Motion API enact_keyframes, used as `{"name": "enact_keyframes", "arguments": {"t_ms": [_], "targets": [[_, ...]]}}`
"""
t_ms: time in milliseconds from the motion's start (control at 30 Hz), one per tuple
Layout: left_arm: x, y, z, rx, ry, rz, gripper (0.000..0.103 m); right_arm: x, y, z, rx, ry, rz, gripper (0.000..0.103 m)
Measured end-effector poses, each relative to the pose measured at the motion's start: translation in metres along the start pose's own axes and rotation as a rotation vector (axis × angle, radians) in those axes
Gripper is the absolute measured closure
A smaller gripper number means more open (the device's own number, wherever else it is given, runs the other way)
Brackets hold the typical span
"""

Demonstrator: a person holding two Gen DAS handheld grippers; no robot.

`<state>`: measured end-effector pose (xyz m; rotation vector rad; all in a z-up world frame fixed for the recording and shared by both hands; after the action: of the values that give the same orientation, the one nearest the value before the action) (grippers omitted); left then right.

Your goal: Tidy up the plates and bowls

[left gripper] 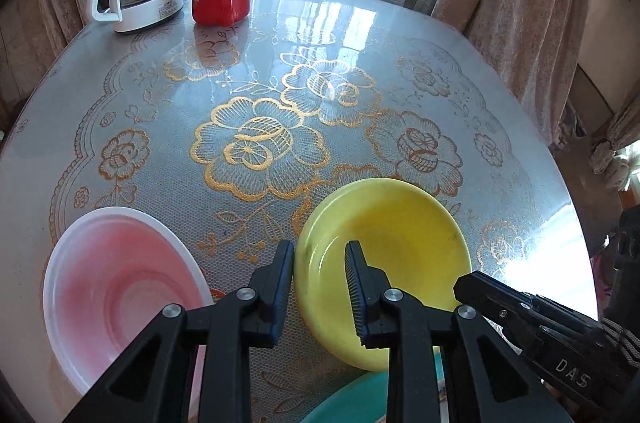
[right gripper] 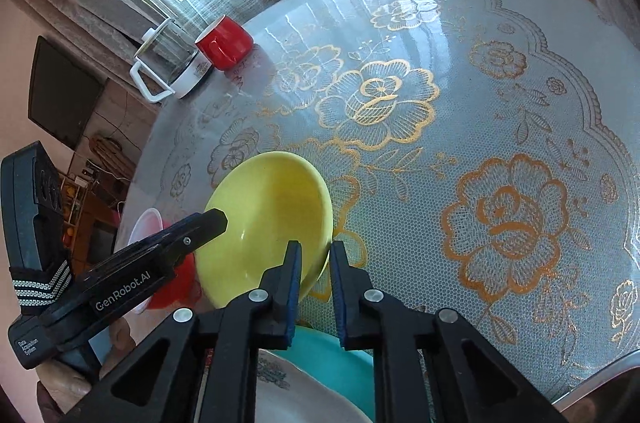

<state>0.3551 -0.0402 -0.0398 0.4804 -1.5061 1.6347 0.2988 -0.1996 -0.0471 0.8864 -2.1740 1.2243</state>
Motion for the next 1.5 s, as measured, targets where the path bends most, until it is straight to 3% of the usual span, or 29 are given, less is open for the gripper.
{"name": "enact_keyframes", "arguments": {"t_ms": [333, 833, 1000, 1267, 1500], "targets": [[0.048, -0.003, 0.018, 0.012, 0.055, 0.096, 0.079, 0.027, -0.006, 0.004, -0.031, -0.027, 0.063, 0.090], [0.133, 0.042, 0.094, -0.072, 0.153, 0.214, 0.079, 0.148, 0.025, 0.028, -0.024, -0.068, 0.225, 0.091], [0.143, 0.066, 0.124, -0.103, 0.195, 0.208, 0.079, 0.177, 0.046, 0.047, -0.009, -0.022, 0.243, 0.091], [0.131, 0.104, 0.164, -0.151, 0.235, 0.130, 0.079, 0.198, 0.077, 0.089, -0.041, 0.050, 0.239, 0.091], [0.105, 0.130, 0.190, -0.214, 0.212, 0.058, 0.079, 0.208, 0.085, 0.114, -0.050, 0.113, 0.258, 0.090]]}}
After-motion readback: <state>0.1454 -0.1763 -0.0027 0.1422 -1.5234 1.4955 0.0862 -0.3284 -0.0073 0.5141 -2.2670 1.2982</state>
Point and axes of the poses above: each gripper's, at about its wrist camera, not at the fingertips, and x roughly against the way its jaws point, z to its right, y to its underside, the point moved 3 cm from there along -x, roughly the way its jaws point, and after that the axes turned 10 degrees about z, right-handed, at the moved point
